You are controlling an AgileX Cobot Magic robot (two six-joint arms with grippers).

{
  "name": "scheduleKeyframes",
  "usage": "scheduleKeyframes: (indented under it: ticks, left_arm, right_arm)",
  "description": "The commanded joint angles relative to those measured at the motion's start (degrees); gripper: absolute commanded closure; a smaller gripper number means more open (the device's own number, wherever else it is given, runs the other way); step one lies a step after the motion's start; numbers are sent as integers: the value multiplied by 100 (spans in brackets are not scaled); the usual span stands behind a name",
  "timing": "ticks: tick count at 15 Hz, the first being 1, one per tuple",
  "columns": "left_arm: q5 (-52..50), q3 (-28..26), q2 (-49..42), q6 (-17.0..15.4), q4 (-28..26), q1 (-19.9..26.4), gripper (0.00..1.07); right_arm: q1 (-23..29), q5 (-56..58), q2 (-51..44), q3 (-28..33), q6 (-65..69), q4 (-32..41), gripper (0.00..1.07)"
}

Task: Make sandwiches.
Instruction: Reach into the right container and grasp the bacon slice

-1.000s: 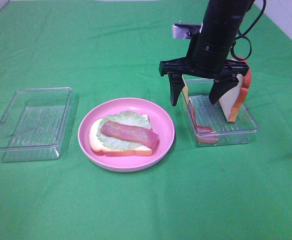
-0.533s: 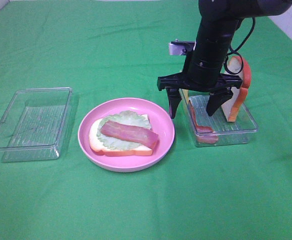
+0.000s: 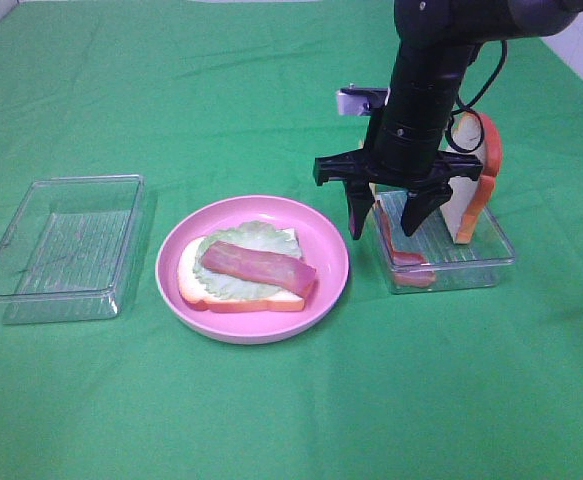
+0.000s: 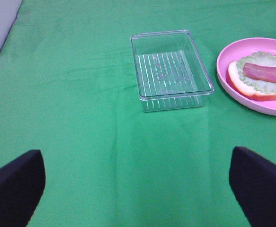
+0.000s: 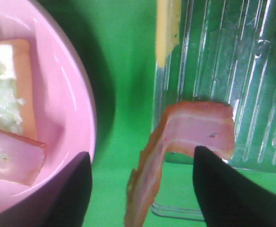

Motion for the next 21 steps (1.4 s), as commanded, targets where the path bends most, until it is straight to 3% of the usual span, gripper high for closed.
scheduleKeyframes:
  ticks: [1, 6, 7, 8, 9, 13, 21]
  left_arm:
    - [-86, 11, -86, -46, -57, -29, 6]
    - [-86, 11, -86, -46, -57, -29, 6]
    - [-86, 11, -86, -46, -57, -29, 6]
    - [-86, 11, -86, -46, -57, -29, 6]
    - [-86, 11, -86, -46, -57, -29, 6]
    - [-86, 11, -86, -46, -57, -29, 6]
    - [-86, 11, -86, -46, -57, -29, 6]
  right_arm:
    - [0, 29, 11, -11, -40, -11, 47]
    - [0, 34, 11, -11, -40, -11, 49]
    - [0, 34, 11, -11, -40, -17, 55]
    - [0, 46, 11, -11, -34, -11, 74]
    - [0, 46, 11, -11, -34, -11, 83]
    - [0, 46, 11, -11, -34, -17, 107]
    - [0, 298, -298, -11, -34, 241, 107]
